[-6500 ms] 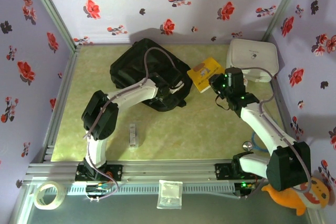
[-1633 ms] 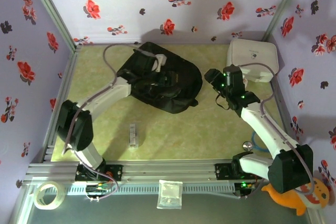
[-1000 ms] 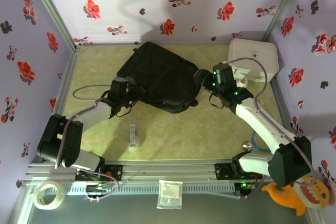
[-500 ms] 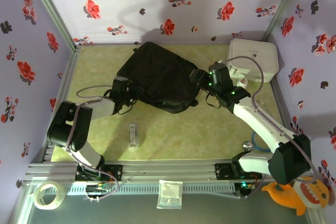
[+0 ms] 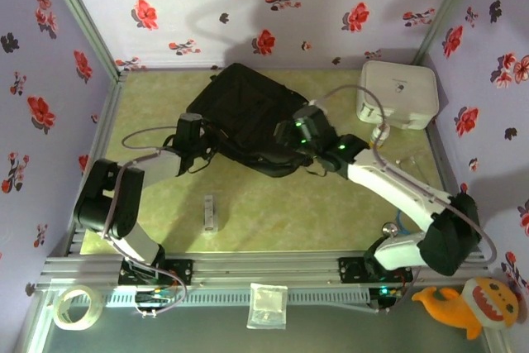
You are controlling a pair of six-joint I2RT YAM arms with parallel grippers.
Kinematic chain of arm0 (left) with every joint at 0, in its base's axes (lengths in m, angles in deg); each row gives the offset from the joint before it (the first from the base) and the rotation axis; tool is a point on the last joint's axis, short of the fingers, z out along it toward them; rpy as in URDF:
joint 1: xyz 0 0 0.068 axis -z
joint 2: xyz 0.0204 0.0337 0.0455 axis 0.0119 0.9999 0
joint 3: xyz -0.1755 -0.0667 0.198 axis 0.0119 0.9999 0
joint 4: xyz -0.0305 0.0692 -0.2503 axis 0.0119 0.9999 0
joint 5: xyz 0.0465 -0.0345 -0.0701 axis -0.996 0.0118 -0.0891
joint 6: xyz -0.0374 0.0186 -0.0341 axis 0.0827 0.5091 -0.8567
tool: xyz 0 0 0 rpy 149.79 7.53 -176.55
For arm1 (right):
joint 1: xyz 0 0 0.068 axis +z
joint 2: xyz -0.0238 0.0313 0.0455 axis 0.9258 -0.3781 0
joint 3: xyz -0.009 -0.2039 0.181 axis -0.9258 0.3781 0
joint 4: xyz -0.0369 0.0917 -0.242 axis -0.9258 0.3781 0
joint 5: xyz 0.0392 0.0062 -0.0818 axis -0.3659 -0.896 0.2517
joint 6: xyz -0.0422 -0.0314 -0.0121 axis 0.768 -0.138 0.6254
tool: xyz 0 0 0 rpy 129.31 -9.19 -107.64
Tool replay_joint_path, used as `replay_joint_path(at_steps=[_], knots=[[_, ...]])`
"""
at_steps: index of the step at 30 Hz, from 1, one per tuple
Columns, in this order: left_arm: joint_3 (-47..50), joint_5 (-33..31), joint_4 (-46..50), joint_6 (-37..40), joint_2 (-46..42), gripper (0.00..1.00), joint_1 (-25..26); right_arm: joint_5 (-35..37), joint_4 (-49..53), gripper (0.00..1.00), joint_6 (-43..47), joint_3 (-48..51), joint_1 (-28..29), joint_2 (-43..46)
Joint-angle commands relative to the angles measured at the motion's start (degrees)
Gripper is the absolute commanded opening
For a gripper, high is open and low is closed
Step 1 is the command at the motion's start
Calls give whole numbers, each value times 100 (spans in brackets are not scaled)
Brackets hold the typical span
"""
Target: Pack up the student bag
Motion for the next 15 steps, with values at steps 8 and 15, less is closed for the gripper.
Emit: replay_joint_path(at_steps=[8, 15], knots=[[-805, 205, -232, -66, -528, 0, 390, 303, 109, 62, 11, -354, 713, -848], [-825, 269, -264, -13, -493, 0, 448, 255, -47, 62, -379, -608, 535, -1287]])
